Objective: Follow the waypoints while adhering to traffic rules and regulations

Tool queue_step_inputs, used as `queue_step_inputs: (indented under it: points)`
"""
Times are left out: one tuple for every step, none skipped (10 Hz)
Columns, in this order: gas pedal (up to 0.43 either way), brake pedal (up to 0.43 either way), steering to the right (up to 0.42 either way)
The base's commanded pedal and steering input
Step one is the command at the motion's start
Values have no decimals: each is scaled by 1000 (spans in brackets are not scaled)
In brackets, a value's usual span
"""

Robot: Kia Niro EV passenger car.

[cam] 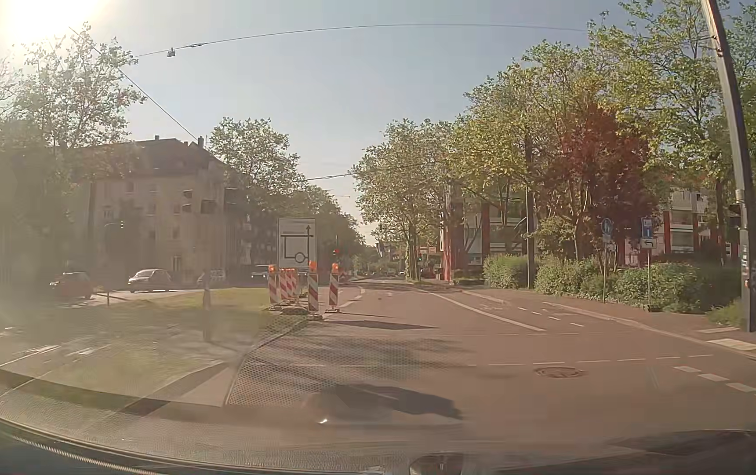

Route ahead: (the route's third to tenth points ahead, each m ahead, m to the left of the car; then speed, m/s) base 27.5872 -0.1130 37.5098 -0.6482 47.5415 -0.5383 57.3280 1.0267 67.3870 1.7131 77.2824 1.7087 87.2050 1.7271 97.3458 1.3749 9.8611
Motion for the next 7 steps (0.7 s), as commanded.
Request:
queue_step_inputs:
  points:
    - [169, 0, -1]
    - [169, 0, -1]
    - [169, 0, -1]
    - [169, 0, -1]
    - [169, 0, -1]
    - [169, 0, -1]
    - [169, 0, -1]
